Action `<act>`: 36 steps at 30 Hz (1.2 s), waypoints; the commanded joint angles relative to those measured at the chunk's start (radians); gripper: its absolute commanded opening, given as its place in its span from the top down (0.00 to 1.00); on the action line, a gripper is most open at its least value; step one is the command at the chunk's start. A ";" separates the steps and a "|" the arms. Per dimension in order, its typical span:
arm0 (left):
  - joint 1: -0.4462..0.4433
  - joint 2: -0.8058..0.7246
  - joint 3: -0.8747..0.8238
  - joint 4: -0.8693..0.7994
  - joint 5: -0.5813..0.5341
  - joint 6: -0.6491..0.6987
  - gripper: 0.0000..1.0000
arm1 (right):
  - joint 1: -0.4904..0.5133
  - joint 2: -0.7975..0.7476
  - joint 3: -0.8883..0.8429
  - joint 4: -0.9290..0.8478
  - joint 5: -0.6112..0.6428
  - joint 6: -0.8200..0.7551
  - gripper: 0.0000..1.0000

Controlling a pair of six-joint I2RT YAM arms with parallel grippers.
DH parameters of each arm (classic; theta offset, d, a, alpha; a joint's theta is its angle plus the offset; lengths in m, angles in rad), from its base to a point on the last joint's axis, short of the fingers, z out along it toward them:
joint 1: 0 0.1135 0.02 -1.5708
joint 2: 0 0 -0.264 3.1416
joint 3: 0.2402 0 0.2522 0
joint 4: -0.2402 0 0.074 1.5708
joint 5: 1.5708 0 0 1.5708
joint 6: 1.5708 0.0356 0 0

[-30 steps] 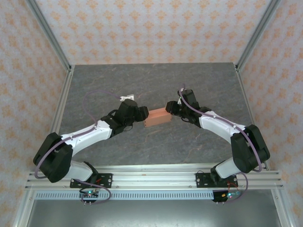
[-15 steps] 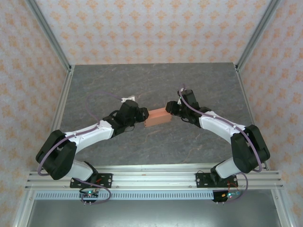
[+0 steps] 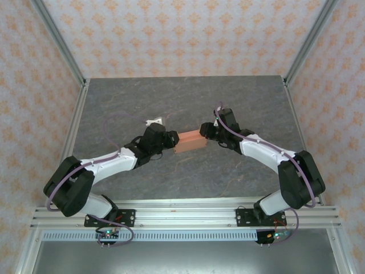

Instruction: Fold the paper box

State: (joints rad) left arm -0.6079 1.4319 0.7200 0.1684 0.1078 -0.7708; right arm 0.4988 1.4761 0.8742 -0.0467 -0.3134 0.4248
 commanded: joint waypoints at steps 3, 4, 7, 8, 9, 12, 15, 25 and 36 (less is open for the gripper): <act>0.003 0.040 -0.048 -0.051 -0.003 -0.007 0.64 | 0.003 0.008 -0.022 -0.129 0.018 -0.038 0.67; 0.003 0.042 -0.048 -0.050 -0.005 -0.007 0.64 | 0.001 0.010 -0.021 -0.136 0.017 -0.041 0.67; 0.004 0.050 -0.050 -0.044 -0.005 -0.004 0.67 | -0.004 0.019 -0.027 -0.145 0.007 -0.050 0.67; 0.004 0.055 -0.052 -0.043 -0.006 -0.004 0.68 | -0.007 0.021 -0.027 -0.147 0.004 -0.051 0.67; 0.004 0.060 -0.051 -0.040 -0.007 0.000 0.68 | -0.010 0.023 -0.031 -0.146 0.000 -0.053 0.67; 0.003 0.076 -0.059 -0.030 -0.011 -0.003 0.69 | -0.014 0.029 -0.043 -0.145 -0.009 -0.053 0.67; 0.005 0.091 -0.064 -0.021 -0.012 -0.005 0.70 | -0.019 0.033 -0.058 -0.147 -0.015 -0.056 0.66; 0.022 0.107 -0.062 -0.004 0.011 0.003 0.72 | -0.023 0.018 -0.124 -0.078 -0.078 -0.003 0.68; 0.065 0.109 -0.039 -0.012 0.077 0.059 0.71 | -0.022 -0.055 -0.200 0.022 -0.089 0.087 0.72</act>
State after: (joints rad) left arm -0.5575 1.4937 0.6994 0.3031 0.1772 -0.7532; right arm 0.4706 1.4105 0.7200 0.1051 -0.3912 0.4961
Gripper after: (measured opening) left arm 0.289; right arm 0.281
